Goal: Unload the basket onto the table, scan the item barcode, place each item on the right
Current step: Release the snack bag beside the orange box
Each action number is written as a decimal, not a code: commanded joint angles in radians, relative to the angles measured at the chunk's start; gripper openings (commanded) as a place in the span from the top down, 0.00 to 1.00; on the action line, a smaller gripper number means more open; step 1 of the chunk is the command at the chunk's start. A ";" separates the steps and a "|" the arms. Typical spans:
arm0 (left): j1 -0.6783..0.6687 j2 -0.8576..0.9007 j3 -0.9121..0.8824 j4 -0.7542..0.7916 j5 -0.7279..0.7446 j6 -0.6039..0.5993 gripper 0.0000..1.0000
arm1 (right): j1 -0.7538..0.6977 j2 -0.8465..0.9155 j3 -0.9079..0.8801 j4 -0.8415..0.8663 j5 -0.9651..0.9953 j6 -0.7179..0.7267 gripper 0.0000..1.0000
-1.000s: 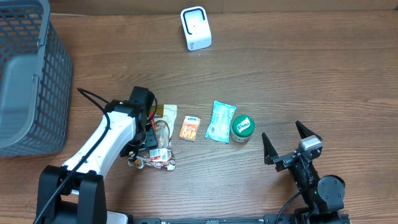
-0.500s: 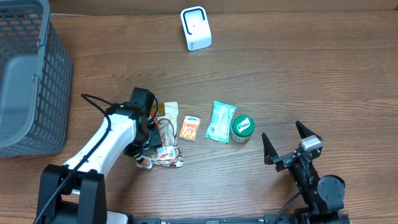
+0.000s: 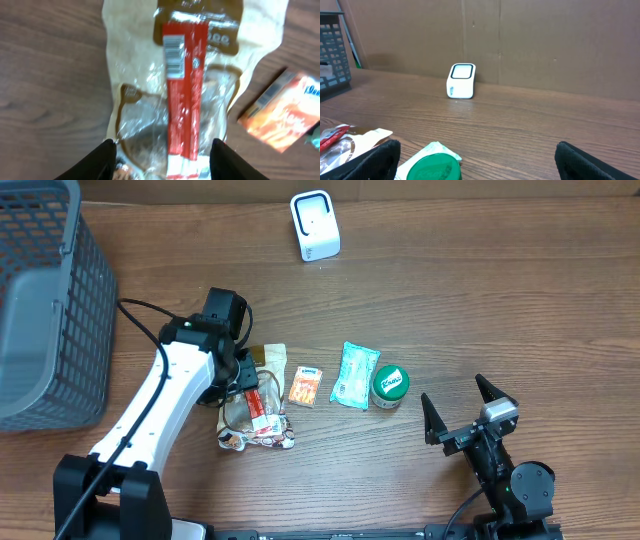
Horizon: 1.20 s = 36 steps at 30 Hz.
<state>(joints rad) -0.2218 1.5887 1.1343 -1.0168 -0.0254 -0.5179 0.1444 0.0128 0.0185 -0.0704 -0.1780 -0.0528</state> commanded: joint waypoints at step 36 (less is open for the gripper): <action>-0.001 -0.005 -0.165 0.157 0.067 0.221 0.93 | -0.005 -0.009 -0.011 0.005 0.004 0.004 0.00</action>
<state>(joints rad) -0.2218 1.5887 0.9508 -0.8513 0.0345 -0.3439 0.1444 0.0128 0.0185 -0.0704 -0.1780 -0.0521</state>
